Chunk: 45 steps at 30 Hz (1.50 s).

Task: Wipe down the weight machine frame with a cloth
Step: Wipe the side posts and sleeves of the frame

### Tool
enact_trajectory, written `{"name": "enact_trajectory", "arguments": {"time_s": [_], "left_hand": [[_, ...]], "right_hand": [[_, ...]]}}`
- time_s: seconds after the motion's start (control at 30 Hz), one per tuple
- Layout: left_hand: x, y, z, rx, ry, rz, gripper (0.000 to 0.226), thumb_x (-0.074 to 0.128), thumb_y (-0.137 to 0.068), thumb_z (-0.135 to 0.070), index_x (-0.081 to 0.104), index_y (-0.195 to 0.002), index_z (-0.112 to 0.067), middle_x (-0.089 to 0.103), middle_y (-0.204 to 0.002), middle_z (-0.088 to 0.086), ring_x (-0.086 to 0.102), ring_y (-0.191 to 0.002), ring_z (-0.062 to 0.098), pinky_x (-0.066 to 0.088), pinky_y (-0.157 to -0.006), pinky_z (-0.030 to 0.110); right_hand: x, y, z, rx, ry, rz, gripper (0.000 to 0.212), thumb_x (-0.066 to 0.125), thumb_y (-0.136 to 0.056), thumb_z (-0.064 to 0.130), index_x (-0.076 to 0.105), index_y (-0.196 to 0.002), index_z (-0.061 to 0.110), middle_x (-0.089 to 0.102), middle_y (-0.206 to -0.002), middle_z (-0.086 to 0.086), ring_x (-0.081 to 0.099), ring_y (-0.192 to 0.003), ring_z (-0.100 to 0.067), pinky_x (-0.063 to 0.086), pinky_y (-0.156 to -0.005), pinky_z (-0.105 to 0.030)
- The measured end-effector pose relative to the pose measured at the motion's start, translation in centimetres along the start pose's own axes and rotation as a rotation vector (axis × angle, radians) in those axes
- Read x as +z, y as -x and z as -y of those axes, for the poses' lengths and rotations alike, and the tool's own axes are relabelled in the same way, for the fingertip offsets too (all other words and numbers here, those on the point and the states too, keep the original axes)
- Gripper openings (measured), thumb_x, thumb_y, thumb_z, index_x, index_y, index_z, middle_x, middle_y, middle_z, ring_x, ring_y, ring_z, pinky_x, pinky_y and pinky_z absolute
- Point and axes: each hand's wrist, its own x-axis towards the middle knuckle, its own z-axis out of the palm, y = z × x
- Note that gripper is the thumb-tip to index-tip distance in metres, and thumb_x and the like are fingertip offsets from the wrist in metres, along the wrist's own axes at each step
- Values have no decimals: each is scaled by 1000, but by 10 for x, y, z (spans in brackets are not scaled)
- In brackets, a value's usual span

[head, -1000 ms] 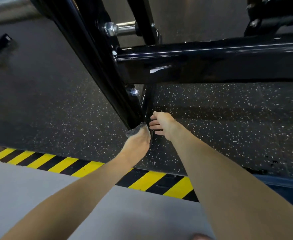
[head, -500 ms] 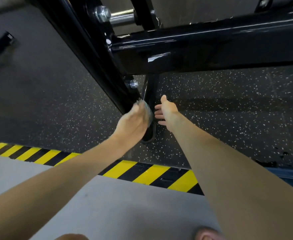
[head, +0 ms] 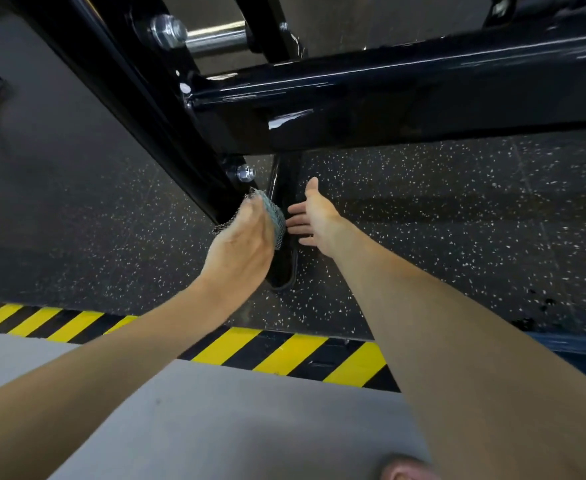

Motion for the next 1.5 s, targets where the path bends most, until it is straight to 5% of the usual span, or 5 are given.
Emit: {"name": "enact_trajectory", "arguments": {"time_s": [0.3, 0.53, 0.93, 1.3, 1.5], "left_hand": [[15, -23, -91, 368, 53, 230, 70, 29, -101, -36, 10, -145, 14, 13, -150, 38, 10, -139, 54, 3, -114, 59], [11, 0, -28, 131, 156, 160, 57, 10, -97, -14, -7, -141, 20, -7, -151, 37, -2, -143, 45, -6, -114, 49], [19, -58, -25, 64, 41, 331, 71, 28, -101, -45, 16, -147, 9, 17, -150, 36, 13, -140, 52, 6, -114, 60], [49, -67, -131, 341, 73, 337, 77, 32, -97, -58, 13, -152, -7, 11, -155, 27, 1, -141, 52, -14, -95, 73], [38, -55, -151, 609, -5, 291, 70, 34, -100, -43, 17, -149, 3, 15, -153, 30, 5, -141, 52, 3, -114, 62]], "right_hand": [[-10, -13, -12, 60, 86, -27, 76, 13, -100, 58, 47, -138, 2, 51, -140, -13, 47, -130, -29, 30, -110, -41], [-8, -29, -8, 56, 214, -98, 78, 13, -97, 62, 47, -138, 5, 58, -127, -16, 58, -110, -29, 43, -95, -40], [14, -44, -17, 65, 142, -134, 73, 15, -100, 56, 49, -134, 1, 62, -121, -19, 63, -103, -31, 50, -88, -41], [-3, -52, -36, 111, 265, -127, 77, 13, -98, 60, 49, -136, 5, 55, -132, -17, 54, -119, -31, 39, -106, -45], [-7, -63, -38, 77, 264, -129, 78, 12, -97, 63, 46, -139, 6, 55, -133, -17, 55, -118, -31, 45, -99, -43]]}}
